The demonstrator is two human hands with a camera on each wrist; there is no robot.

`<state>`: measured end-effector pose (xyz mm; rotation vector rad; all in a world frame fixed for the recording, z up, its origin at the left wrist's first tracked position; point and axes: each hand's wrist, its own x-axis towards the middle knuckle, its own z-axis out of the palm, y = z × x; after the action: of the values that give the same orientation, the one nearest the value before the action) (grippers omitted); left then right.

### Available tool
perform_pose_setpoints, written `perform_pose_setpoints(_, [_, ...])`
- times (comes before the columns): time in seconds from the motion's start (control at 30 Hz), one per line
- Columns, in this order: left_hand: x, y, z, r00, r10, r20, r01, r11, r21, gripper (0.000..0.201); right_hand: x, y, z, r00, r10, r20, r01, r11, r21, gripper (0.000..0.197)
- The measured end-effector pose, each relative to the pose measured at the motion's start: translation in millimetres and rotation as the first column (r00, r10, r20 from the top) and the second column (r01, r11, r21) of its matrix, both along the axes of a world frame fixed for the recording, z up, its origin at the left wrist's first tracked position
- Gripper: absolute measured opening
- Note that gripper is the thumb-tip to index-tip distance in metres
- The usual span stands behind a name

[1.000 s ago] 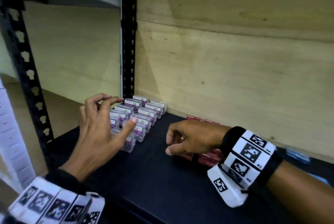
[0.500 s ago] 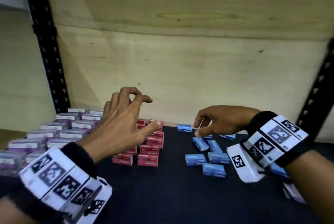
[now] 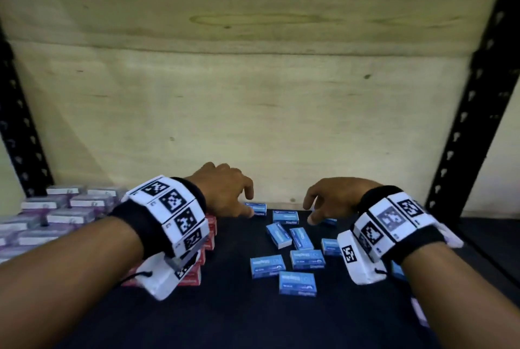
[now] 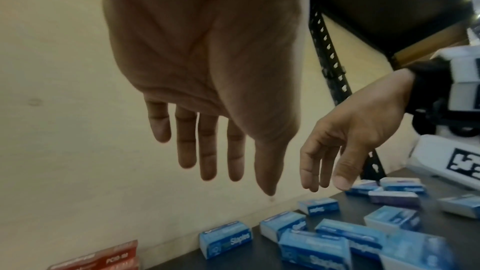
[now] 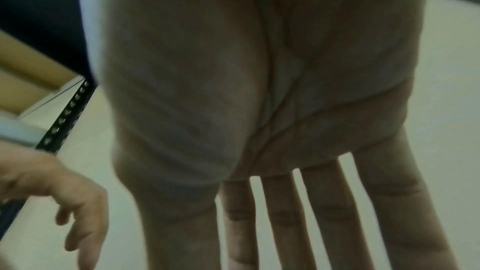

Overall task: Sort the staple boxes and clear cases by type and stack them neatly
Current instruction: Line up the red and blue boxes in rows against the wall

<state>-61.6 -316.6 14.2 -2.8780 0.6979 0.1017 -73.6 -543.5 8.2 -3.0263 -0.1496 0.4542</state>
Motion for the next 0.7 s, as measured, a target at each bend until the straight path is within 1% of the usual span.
perform_pose_setpoints(0.07, [14.7, -6.5, -1.6, 0.996, 0.024, -0.082, -0.025, 1.000, -0.010, 0.047, 9.4, 4.1, -2.3, 0.999, 0.035, -0.026, -0.036, 0.999, -0.040, 0.045])
perform_pose_setpoints(0.13, [27.8, -12.2, -3.7, 0.991, 0.038, -0.128, -0.037, 0.999, 0.013, 0.048, 18.7, 8.2, -2.6, 0.997, 0.064, -0.041, -0.067, 0.994, -0.084, 0.047])
perform_pose_setpoints(0.3, [54.2, -21.6, -12.9, 0.990, 0.047, -0.132, -0.035, 0.995, 0.093, 0.050, 45.9, 19.2, -8.4, 0.988, 0.126, -0.089, -0.141, 0.972, -0.188, 0.051])
perform_pose_setpoints(0.37, [63.3, -24.6, -18.7, 0.991, 0.034, -0.129, -0.019, 0.993, 0.118, 0.041, 55.1, 22.7, -12.1, 0.980, 0.148, -0.135, -0.174, 0.961, -0.215, 0.053])
perform_pose_setpoints(0.43, [70.5, -28.2, -24.3, 0.994, 0.013, -0.112, 0.001, 0.992, 0.129, 0.024, 62.3, 25.9, -15.9, 0.972, 0.167, -0.166, -0.204, 0.949, -0.241, 0.055])
perform_pose_setpoints(0.5, [74.6, -31.8, -29.1, 0.995, 0.002, -0.103, 0.013, 0.990, 0.141, 0.026, 67.4, 27.3, -20.3, 0.973, 0.183, -0.143, -0.217, 0.937, -0.274, 0.053])
perform_pose_setpoints(0.6, [78.4, -36.0, -31.9, 0.994, -0.015, -0.106, 0.030, 0.990, 0.137, 0.027, 72.4, 25.8, -29.7, 0.978, 0.200, -0.059, -0.209, 0.934, -0.291, 0.044])
perform_pose_setpoints(0.67, [81.6, -37.6, -31.0, 0.990, -0.035, -0.137, 0.049, 0.994, 0.102, 0.026, 72.5, 25.8, -31.8, 0.978, 0.209, -0.025, -0.207, 0.934, -0.290, 0.042])
perform_pose_setpoints(0.7, [82.0, -38.3, -29.8, 0.987, -0.045, -0.153, 0.059, 0.995, 0.085, 0.026, 71.9, 26.1, -31.2, 0.977, 0.212, -0.033, -0.212, 0.931, -0.296, 0.043])
